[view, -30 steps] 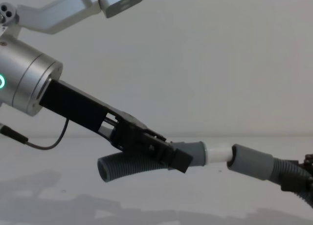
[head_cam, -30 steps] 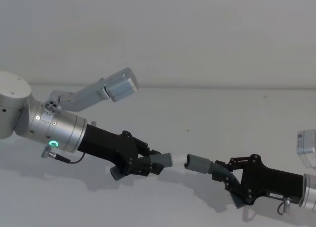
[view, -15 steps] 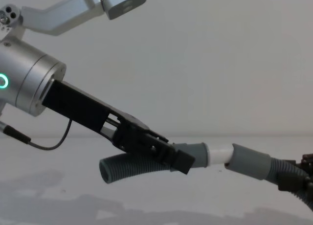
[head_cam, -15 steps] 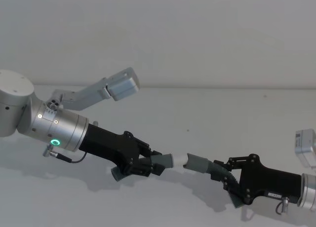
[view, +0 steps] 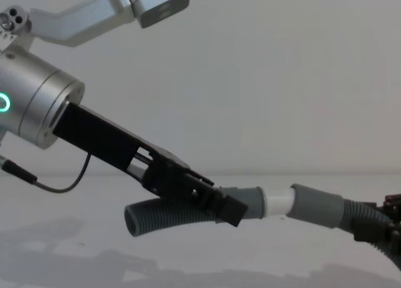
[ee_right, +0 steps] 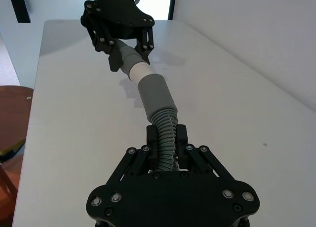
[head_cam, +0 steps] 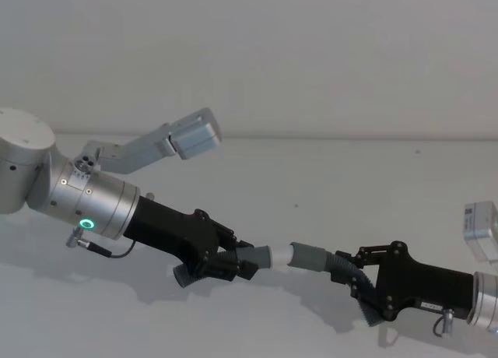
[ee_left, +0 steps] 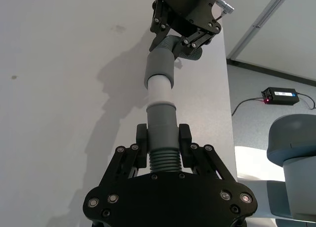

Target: Use both hands to pick up one end of the pipe from the table, align the ends, and insert them.

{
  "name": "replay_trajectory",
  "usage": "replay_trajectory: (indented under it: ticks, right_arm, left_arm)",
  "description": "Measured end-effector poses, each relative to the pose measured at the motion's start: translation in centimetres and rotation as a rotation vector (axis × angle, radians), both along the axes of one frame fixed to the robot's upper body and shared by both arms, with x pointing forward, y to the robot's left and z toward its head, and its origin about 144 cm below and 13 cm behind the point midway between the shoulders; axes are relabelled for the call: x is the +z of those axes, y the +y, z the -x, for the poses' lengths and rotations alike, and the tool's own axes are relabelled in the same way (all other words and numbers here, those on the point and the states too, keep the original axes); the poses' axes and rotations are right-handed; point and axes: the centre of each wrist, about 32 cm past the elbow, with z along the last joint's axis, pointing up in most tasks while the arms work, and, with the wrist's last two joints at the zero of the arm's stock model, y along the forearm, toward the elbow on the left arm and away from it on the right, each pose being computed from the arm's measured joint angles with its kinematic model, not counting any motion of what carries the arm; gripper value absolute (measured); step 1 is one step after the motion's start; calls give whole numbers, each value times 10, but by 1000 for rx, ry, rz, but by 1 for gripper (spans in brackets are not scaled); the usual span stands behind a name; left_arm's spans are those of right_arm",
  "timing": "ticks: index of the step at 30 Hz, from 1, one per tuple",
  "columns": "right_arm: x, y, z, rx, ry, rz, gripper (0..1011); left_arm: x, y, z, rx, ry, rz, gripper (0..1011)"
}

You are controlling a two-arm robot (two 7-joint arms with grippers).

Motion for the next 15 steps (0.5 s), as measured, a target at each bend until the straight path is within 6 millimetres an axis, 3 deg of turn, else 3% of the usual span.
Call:
replay_trajectory:
  ticks: [15]
  right_arm:
    - [0,-2,0,33,-11,6,190]
  left_arm:
    - [2,-3,-5,19,4,-14,357]
